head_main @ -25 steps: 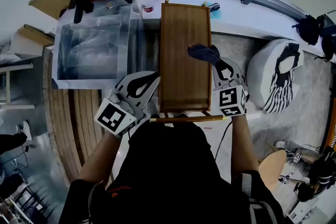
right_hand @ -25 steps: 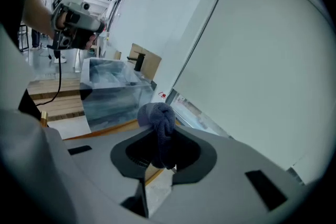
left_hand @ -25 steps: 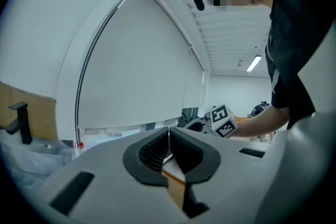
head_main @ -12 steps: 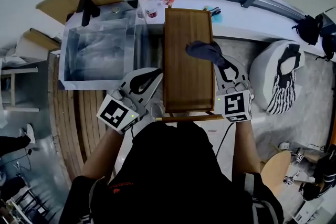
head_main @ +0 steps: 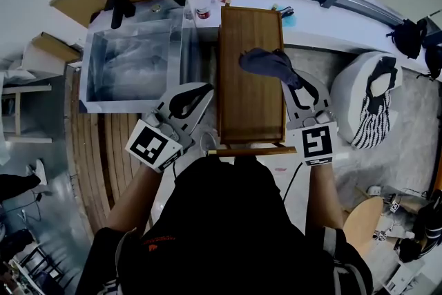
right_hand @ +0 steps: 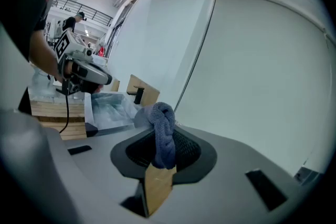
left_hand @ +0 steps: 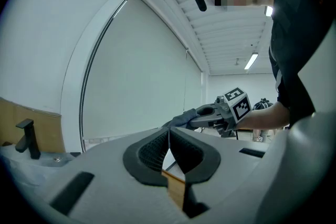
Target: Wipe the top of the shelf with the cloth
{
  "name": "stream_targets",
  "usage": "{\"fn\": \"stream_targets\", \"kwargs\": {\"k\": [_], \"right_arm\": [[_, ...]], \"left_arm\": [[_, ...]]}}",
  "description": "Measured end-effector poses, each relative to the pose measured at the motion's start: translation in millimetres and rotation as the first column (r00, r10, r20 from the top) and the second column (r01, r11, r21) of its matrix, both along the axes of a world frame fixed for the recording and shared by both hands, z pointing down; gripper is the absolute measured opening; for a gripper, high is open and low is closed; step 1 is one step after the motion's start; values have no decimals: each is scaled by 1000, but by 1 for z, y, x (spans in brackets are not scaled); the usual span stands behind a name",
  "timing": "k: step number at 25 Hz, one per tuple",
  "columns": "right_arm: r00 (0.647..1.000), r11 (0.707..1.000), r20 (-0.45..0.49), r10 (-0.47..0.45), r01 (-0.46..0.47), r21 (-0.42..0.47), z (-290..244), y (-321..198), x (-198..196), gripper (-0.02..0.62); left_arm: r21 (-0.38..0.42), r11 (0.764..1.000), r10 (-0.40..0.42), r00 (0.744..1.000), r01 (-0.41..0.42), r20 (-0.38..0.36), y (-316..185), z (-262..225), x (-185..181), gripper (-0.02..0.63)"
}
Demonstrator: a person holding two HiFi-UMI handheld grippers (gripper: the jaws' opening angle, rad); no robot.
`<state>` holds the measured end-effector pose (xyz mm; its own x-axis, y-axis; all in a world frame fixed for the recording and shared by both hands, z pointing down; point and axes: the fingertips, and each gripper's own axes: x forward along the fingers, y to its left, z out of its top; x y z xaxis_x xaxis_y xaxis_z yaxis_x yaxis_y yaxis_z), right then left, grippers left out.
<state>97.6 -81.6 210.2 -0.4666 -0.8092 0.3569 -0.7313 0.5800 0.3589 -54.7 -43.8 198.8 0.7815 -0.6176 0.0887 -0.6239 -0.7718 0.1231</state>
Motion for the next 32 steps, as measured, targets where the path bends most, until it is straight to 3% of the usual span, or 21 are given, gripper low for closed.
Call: {"fn": "stream_targets", "kwargs": {"k": [9,15,32], "right_arm": [[982,998,191,9,2,-56,-12,7,-4,66],[902,991,429,45,15,-136,-17,6,0,66],[826,973,562,48,89,-214,-11,21,-14,66]], "left_arm": [[-28,1000,3,1000,-3,4,-3,8,2,26],[-16,1000,9,1000,-9,13,-2,14,2,26],[28,999,-42,999,42,-4,-7,11,-11,26]]}}
